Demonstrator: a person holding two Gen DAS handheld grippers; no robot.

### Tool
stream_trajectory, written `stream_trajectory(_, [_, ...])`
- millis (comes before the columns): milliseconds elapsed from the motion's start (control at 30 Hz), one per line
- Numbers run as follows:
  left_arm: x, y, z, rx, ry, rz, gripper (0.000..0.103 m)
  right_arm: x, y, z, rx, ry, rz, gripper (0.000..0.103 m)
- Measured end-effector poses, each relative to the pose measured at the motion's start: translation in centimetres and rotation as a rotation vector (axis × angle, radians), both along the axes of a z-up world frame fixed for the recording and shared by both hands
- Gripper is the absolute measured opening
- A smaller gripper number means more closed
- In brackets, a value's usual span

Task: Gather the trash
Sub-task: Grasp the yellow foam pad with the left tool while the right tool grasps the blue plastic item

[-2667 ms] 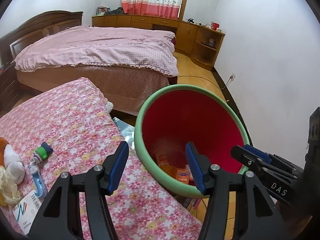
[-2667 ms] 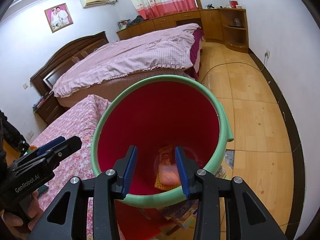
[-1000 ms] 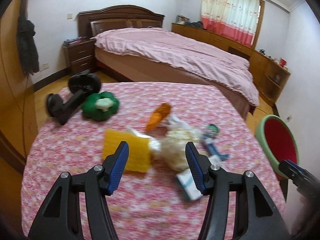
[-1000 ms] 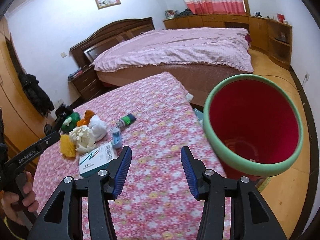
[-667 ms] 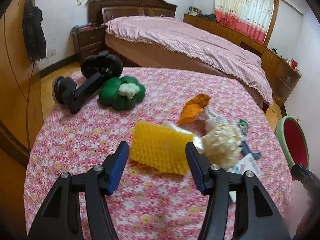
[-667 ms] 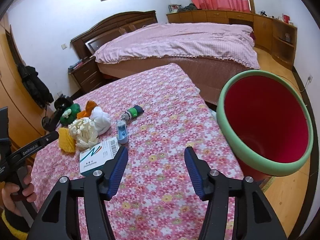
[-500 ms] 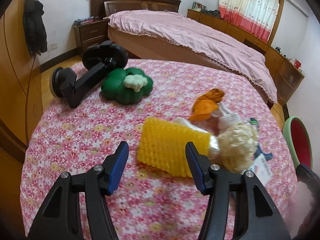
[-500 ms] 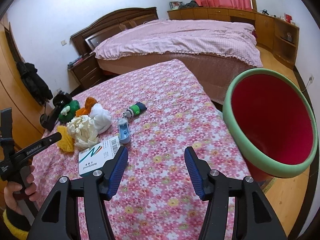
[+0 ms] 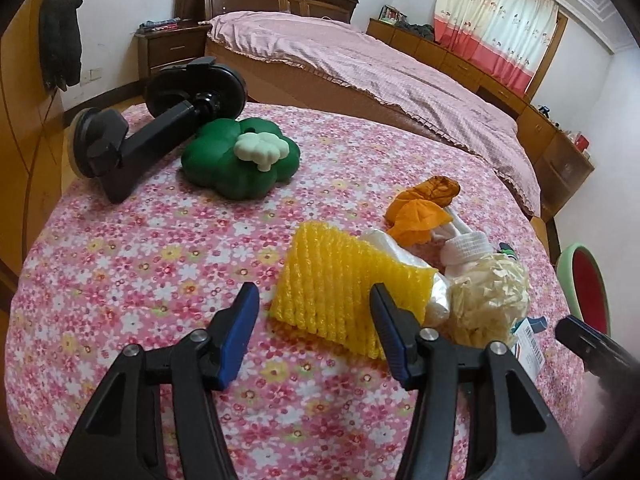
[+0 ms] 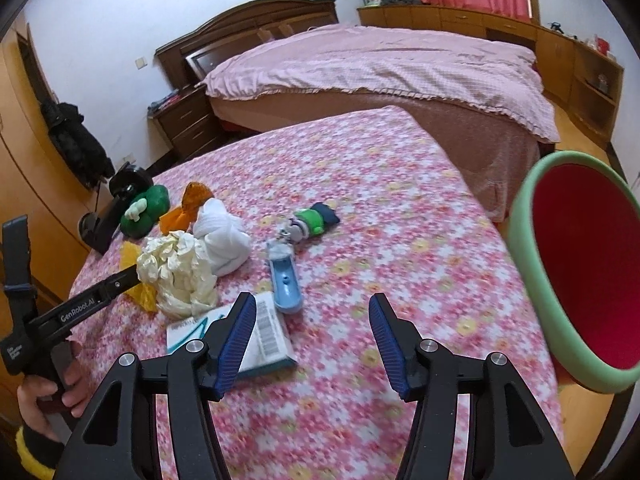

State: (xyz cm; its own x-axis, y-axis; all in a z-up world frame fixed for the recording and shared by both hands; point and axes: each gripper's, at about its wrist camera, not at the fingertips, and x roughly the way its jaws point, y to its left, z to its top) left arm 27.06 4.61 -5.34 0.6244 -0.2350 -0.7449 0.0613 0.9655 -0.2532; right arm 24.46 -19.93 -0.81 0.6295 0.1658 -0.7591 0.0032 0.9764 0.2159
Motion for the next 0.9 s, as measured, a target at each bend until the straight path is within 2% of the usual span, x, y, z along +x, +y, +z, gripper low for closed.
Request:
stream_trajectory(267, [-0.2,-0.5,0.1,-0.001,-0.026,-0.026,0.033,2.0,0.8,-1.7,0.049,0.048,0.032,0.06])
stream_trajectory(333, [-0.1,-0.6,0.0,0.0,-0.03,-0.029,0.03,2.2,1.0,-2.0,0.063,0.057,0.036,0.048])
stream_trajectory(467, [-0.2,-0.6,0.1,0.008,-0.032,-0.028,0.023,2.3,0.9,-2.2,0.092,0.051,0.043,0.039])
stream_trajectory(700, [-0.9,-0.5,0.7,0.023,-0.043,-0.018,0.017,2.0,0.8,-1.8,0.071,0.029,0.041,0.02])
stream_trajectory(900, [-2.1,-0.6,1.8,0.027,-0.063,-0.006,0.016,1.0,0.6,-1.4,0.067,0.016,0.04,0.02])
